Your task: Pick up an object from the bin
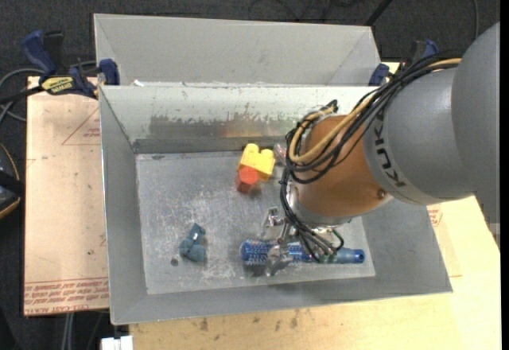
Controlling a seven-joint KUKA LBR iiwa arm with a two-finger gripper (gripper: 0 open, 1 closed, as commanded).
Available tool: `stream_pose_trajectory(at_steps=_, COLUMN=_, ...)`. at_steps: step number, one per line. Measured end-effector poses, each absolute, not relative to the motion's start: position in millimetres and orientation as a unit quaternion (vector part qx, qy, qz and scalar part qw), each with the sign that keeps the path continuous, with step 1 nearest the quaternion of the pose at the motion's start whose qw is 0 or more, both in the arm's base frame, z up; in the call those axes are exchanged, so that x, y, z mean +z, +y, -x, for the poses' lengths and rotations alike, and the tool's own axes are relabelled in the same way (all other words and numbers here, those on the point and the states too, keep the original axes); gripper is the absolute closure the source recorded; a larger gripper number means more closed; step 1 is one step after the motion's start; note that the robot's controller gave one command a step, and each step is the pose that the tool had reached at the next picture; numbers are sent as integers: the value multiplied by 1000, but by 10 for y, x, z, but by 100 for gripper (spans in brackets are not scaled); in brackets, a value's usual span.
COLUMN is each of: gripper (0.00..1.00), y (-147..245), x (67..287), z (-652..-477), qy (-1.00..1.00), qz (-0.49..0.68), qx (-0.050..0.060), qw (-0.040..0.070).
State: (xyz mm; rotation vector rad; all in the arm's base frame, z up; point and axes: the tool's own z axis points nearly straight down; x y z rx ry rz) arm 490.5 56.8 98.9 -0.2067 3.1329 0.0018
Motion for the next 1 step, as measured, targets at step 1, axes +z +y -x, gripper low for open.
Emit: stream_pose_trajectory(at_steps=1, gripper=100, y=575, x=1736, z=-4921, qy=998, qz=66, qx=1, qw=4)
